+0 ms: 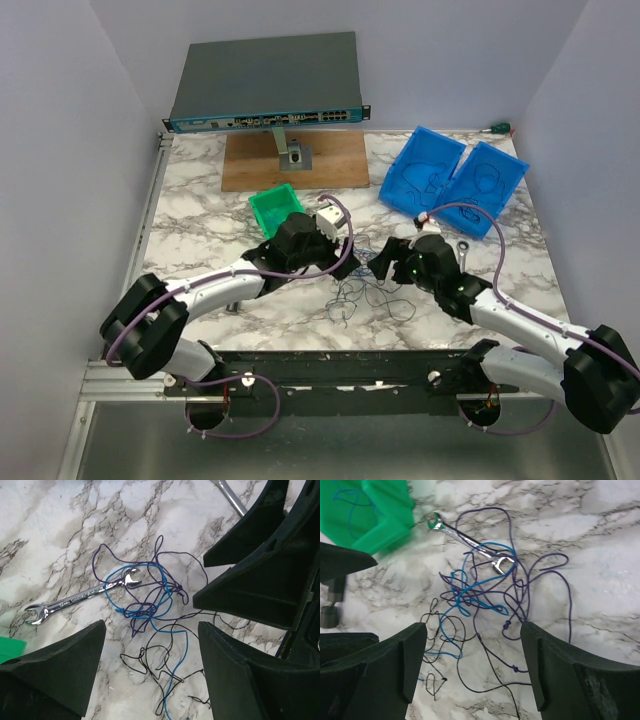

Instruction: Untangle the cables

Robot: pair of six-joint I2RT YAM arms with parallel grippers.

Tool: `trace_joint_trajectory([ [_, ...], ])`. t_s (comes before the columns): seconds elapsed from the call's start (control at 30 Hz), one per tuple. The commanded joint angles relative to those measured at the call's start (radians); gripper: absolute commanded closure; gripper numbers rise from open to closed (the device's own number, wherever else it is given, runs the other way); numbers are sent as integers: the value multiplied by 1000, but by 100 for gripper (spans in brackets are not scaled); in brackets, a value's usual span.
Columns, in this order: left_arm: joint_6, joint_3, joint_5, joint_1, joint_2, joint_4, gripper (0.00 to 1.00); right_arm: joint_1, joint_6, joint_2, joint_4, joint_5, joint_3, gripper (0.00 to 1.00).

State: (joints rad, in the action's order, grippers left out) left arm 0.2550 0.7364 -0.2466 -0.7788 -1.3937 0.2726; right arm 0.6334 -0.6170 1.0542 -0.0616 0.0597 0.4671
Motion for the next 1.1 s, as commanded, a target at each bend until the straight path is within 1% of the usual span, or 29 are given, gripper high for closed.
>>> trace_joint_trajectory([
  [0.0,1,55,-17,6,-53,-90,27,3,-27,-9,91,139,-7,19],
  [0.17,3,124,-5,7,-127,-169,33,3,-48,59,149,215,32,29],
  [0.23,6,151,-1,7,-160,-196,34,3,-54,78,144,230,36,39],
  [0.27,6,161,0,7,-174,-204,35,3,-50,88,136,238,37,41],
  [0.33,9,181,-1,7,-197,-218,35,3,-47,121,139,269,51,41],
  [0.43,12,208,3,7,-229,-229,35,3,-35,194,151,316,83,34],
  [0.5,13,223,-4,7,-248,-241,35,3,-12,253,130,314,105,32],
  [0.6,13,233,-19,7,-252,-241,35,3,-1,342,145,339,156,32],
  [0.67,10,235,-10,8,-259,-242,35,3,-5,393,153,366,175,34],
  [0.7,9,241,-8,10,-266,-253,36,3,-11,418,162,381,185,38],
  [0.73,10,250,-8,14,-274,-269,36,3,-11,435,175,389,201,46],
  [0.77,10,258,-8,17,-278,-271,37,3,-8,443,186,397,215,60],
  [0.8,12,260,-7,20,-272,-293,38,3,-11,436,201,408,221,76],
  [0.87,15,228,-7,28,-238,-252,38,3,-8,390,205,425,213,96],
  [0.9,16,201,-13,35,-216,-221,38,2,-1,365,200,427,208,99],
  [0.97,25,146,-24,46,-161,-159,38,3,16,305,209,416,220,99],
  [1.07,31,71,-39,52,-82,-65,37,3,31,215,276,370,274,99],
])
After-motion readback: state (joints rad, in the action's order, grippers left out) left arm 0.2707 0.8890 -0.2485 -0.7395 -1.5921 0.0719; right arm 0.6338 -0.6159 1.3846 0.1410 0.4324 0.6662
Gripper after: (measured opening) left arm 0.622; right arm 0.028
